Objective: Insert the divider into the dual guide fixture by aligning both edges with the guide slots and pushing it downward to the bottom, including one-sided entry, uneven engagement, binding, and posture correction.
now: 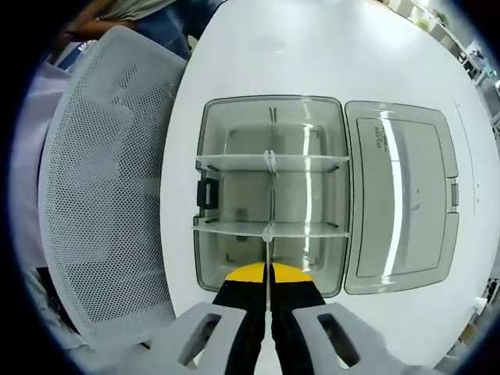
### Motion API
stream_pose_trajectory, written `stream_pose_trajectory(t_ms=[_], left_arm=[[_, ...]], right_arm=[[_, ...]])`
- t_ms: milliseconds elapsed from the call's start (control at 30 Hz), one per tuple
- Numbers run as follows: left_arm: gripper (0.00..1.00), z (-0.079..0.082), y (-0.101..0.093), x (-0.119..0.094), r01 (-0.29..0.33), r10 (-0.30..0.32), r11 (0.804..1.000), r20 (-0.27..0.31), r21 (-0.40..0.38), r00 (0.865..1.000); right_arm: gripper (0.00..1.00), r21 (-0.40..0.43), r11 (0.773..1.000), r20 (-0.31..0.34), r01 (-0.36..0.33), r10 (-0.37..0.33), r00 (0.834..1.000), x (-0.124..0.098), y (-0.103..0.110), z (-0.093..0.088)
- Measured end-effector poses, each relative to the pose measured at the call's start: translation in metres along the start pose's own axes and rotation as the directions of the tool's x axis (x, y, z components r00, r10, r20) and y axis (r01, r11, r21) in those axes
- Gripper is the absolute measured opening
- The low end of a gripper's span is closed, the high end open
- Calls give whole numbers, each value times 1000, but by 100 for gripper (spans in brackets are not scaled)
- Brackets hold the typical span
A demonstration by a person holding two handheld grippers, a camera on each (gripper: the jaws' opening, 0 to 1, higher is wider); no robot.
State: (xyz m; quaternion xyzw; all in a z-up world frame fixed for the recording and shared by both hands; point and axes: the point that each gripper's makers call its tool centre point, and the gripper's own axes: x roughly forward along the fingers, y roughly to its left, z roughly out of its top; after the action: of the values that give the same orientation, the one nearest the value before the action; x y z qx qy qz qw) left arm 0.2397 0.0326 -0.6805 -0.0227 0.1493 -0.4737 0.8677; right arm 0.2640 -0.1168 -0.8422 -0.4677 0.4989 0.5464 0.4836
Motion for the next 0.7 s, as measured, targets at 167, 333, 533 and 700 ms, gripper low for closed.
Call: stream_pose_trajectory(t_ms=[167,333,533,700], left_arm=[[35,1,1,0,-3,3,1000,2,1,1000],[35,1,1,0,-3,3,1000,5,1,1000],[35,2,2,0,-5,5,1000,7,2,1000],[35,2,2,-2,-8,8,1000,9,4,1000]], right_arm=[[0,-2,1000,-5,3,-3,1000,2,0,0],[0,2,1000,-2,0,0,1000,2,-1,0],[0,6,1000,3,4,-4,1000,2,0,0],[0,5,1000,5,2,-2,1000,2,0,0]])
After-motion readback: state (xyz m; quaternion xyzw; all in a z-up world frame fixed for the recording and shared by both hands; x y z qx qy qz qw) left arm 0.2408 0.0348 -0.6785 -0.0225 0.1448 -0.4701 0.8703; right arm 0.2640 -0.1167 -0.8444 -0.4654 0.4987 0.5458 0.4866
